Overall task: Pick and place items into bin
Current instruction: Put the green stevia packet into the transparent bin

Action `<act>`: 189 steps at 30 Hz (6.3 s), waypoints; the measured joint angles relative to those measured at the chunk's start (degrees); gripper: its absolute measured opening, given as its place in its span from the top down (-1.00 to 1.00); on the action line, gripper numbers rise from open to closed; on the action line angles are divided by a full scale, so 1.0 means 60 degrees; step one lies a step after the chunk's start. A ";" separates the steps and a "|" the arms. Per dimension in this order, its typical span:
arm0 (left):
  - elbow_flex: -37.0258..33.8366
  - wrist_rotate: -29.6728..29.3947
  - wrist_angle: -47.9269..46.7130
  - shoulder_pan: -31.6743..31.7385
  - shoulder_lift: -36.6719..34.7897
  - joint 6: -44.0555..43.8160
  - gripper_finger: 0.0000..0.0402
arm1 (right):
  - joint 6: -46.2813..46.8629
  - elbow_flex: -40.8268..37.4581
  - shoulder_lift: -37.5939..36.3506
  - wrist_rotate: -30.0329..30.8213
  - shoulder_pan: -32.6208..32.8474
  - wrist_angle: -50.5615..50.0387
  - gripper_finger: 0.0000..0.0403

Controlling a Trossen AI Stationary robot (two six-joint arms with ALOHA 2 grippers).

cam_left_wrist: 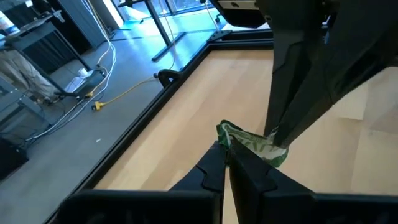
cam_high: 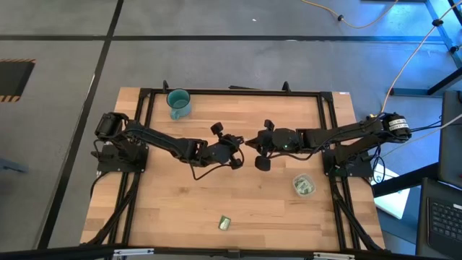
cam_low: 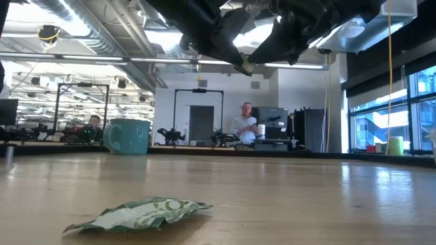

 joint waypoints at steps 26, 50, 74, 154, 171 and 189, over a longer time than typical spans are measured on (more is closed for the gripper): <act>0.0011 0.3484 -0.3953 0.0043 -0.0350 -0.0624 0.38 | 0.4599 0.0208 -0.3581 -0.4094 0.0635 -0.7869 0.99; 0.0011 0.4943 -0.3952 0.0047 -0.0350 -0.0117 0.48 | 0.8630 -0.2925 -0.4714 -0.5810 0.2801 -0.7284 1.00; 0.0007 0.5011 -0.3956 0.0047 -0.0350 -0.0099 0.48 | 0.8039 -0.3563 -0.4750 -0.5278 0.2798 -0.7377 0.46; 0.0430 0.7791 -0.2265 -0.3348 0.3173 -0.2394 0.95 | 0.6539 -0.1399 -0.4736 -0.0663 0.2794 -0.8741 0.39; 0.0336 0.6574 -0.2443 -0.3102 0.1723 -0.1514 0.98 | 0.6234 -0.1402 -0.4736 -0.0667 0.2794 -0.7745 0.40; 0.0357 0.0622 0.1101 -0.1902 0.1249 0.0507 0.98 | 0.3596 -0.1402 -0.4736 -0.0540 0.2798 -0.5292 0.40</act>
